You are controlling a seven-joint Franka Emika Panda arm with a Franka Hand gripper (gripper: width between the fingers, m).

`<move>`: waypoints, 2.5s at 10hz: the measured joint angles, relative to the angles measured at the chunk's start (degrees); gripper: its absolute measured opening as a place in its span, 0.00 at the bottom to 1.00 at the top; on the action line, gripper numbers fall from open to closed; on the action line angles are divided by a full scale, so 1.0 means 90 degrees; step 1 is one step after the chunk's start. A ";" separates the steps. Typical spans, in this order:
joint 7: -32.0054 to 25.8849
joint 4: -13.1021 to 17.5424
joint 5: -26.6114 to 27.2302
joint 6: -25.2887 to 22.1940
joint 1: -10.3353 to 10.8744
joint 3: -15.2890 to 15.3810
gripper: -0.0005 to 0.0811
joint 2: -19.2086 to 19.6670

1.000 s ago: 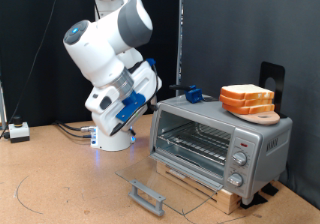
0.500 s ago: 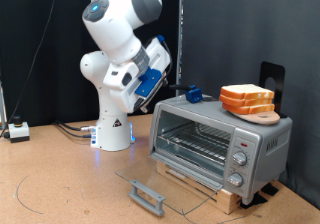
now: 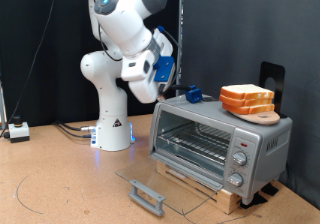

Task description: Make a piece of toast with the oven

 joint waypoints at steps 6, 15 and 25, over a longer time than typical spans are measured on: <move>-0.1854 0.0065 -0.0364 -0.1289 0.0577 0.0508 1.00 -0.0794; -0.2189 -0.0850 -0.0609 -0.0162 0.0596 0.1721 1.00 -0.2327; -0.1236 -0.2425 -0.0896 0.1117 0.0051 0.2767 1.00 -0.3871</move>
